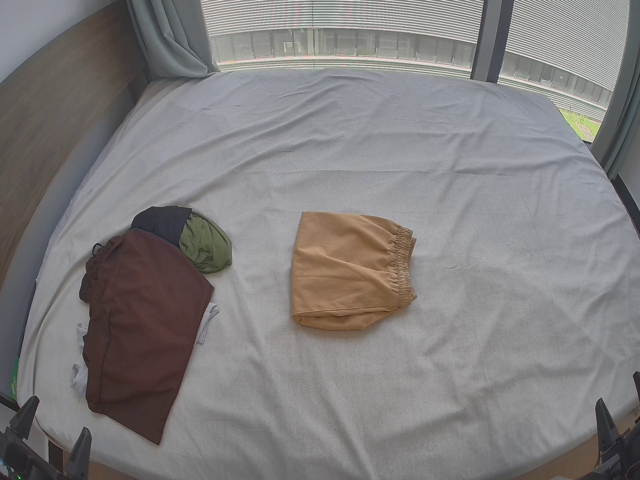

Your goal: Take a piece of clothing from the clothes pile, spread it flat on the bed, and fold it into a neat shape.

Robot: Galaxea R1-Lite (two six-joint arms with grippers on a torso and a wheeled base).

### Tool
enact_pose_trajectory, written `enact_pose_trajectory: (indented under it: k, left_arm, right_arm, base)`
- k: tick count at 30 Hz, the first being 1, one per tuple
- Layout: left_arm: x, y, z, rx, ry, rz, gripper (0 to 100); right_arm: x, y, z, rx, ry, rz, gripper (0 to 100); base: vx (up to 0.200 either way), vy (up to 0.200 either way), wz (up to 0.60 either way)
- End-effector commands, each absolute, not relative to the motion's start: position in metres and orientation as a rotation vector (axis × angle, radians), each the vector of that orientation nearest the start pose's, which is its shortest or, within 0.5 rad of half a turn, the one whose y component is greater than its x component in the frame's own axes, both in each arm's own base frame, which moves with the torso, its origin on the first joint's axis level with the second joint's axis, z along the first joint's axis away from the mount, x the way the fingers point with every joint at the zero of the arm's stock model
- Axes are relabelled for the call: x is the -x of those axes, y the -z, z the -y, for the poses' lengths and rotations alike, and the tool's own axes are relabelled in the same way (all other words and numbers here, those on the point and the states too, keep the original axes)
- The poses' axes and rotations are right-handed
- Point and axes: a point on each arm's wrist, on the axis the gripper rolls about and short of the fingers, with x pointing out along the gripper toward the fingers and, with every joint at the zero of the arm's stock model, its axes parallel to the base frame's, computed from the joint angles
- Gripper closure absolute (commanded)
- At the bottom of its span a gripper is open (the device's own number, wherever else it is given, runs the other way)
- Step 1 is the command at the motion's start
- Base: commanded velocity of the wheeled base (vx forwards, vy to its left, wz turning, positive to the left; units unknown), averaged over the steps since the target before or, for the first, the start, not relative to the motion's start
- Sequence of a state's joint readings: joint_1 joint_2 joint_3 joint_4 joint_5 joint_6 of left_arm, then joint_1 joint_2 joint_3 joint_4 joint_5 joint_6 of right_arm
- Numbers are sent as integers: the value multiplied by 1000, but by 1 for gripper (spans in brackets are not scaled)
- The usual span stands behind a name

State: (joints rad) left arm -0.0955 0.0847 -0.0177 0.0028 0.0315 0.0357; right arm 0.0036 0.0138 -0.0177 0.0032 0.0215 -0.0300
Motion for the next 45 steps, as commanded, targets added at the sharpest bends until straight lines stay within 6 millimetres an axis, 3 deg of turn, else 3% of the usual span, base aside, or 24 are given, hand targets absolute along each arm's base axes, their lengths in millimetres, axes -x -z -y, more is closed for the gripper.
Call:
enact_pose_trajectory:
  k: [1,14,17,45]
  left_arm:
    - [16,-77,-2,-50,76,-89,0]
    - [16,-77,-2,-13,48,-87,0]
    - [23,-76,0,-32,-38,2,0]
    - [23,-76,-1,-18,-14,-2,0]
  right_arm:
    - [23,-76,0,29,-26,0,0]
    - [23,-76,0,11,-25,0,0]
    - [23,-76,0,12,-25,0,0]
    - [23,-75,0,15,-28,-6,0]
  base:
    - [0,0,0]
    - [0,0,0]
    - [0,0,0]
    - [0,0,0]
